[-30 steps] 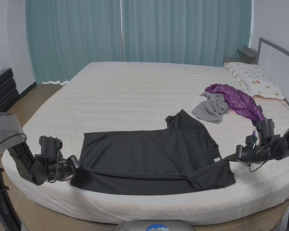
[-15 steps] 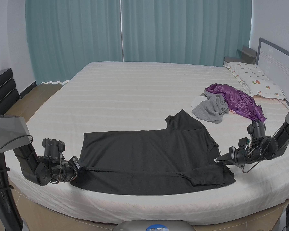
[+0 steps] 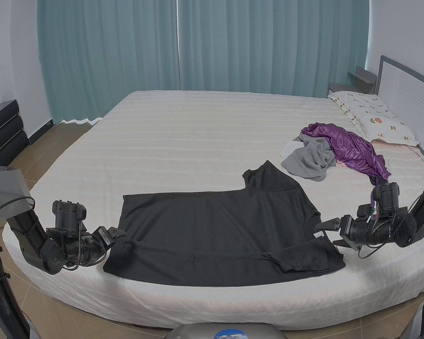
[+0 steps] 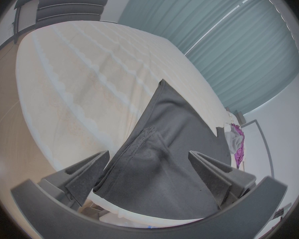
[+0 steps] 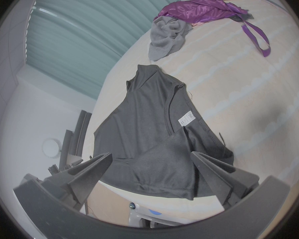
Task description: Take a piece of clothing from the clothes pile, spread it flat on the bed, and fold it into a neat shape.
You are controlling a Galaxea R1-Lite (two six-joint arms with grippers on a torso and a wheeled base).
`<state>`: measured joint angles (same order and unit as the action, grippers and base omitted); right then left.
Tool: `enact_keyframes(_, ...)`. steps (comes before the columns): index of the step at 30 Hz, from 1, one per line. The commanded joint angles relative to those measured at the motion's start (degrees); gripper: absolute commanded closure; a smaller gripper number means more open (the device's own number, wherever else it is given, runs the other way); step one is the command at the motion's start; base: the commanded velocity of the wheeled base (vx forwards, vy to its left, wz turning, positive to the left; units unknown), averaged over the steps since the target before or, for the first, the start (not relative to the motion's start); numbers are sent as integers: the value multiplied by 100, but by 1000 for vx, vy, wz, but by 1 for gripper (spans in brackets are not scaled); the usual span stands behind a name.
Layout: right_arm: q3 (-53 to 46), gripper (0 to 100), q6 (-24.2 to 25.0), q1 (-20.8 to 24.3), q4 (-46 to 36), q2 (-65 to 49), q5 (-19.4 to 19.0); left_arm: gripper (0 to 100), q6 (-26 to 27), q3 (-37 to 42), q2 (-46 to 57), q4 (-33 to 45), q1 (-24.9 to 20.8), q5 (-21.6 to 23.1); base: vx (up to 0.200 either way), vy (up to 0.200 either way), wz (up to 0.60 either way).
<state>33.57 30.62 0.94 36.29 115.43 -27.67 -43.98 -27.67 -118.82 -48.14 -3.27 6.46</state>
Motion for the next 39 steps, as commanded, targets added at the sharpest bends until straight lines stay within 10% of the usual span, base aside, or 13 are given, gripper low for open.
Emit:
enact_keyframes(1,-466,0,322,38,344,-320,-10,0,-181,157,597,-2,54,-31,0,0,0)
enact_keyframes(9,-808,0,1394,29,1178,-337,25,0,-866,201,694,6,54,39,0,0,0)
enact_keyframes(39,-1037,0,1332,73,1196,-311,43,0,-251,183,729,42,-7,154,40,0,0)
